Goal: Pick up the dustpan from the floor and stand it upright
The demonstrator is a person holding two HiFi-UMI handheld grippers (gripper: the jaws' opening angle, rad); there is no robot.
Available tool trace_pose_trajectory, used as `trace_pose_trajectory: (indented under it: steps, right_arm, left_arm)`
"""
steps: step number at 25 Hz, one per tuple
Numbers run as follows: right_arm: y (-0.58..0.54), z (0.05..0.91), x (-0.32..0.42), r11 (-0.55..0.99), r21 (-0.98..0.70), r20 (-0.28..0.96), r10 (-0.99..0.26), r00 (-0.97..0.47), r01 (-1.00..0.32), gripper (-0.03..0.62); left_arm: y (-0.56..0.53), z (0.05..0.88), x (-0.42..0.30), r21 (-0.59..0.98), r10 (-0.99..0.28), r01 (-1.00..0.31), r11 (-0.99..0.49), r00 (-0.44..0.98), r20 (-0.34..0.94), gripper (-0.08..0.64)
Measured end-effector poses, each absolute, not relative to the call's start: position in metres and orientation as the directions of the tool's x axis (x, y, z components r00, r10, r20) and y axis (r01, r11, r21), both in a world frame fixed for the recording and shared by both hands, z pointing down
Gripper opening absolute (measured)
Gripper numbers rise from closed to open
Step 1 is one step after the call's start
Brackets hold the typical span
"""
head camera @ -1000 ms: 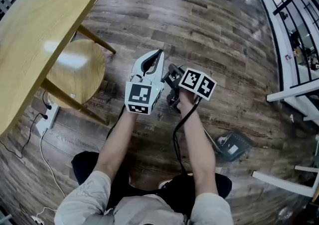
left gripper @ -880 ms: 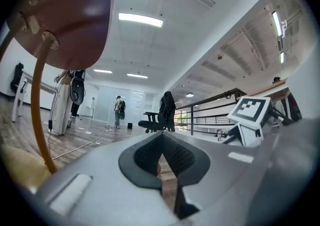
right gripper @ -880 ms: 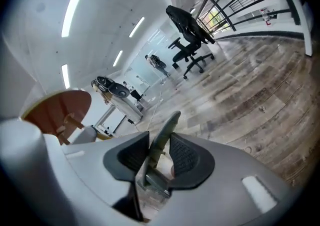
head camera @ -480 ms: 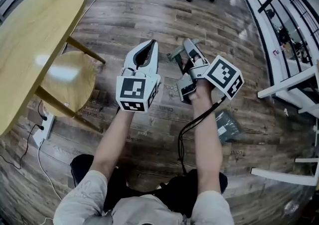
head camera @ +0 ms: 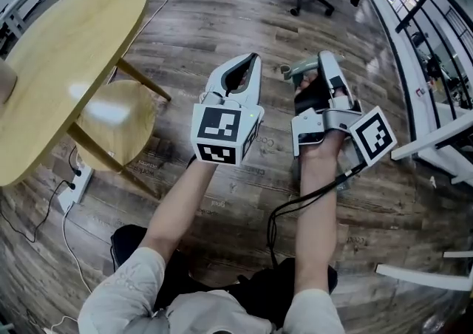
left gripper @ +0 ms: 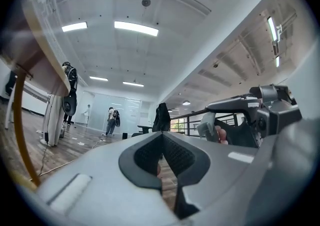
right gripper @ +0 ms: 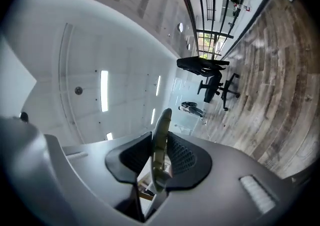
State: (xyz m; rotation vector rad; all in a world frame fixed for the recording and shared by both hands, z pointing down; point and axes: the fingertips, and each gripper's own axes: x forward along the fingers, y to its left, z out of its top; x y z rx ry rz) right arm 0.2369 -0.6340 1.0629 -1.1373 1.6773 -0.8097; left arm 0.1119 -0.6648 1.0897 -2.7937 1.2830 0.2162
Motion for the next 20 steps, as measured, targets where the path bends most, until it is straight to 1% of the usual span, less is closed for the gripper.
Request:
trace_pose_trajectory:
  steps: [4,8,12,16,20]
  right_arm:
    - [-0.612,1.036,0.256,0.416,-0.877,-0.399,-0.909,-0.117,-0.241,0.095]
    - [-0.594,1.027,0.275,0.447,-0.874,-0.442,-0.894,-0.070,-0.191,0.091]
    - [-0.579,1.028,0.292,0.505,-0.848,-0.502,-0.863,-0.063,-0.161,0.095]
    - [-0.573,1.029,0.308,0.523,-0.833,-0.526,-0.850,-0.034,-0.179,0.101]
    - [-0.568,1.027,0.322,0.515,-0.814,-0.528,-0.849,-0.027,-0.268,0.118]
  left_arm:
    - [-0.647,1.068,0.132,-0.009,-0.732,-0.744,-0.668,0.659,-0.173,0.018]
    - [-0.634,1.055,0.149,-0.022,-0.725,-0.739,-0.673,0.665,-0.178,0.018]
    - [-0.623,1.055,0.171,-0.026,-0.726,-0.741,-0.671,0.665,-0.177,0.018]
    - [-0.621,1.059,0.188,-0.053,-0.736,-0.754,-0.655,0.652,-0.185,0.018]
    - [-0.618,1.063,0.203,-0.059,-0.735,-0.753,-0.655,0.653,-0.183,0.018]
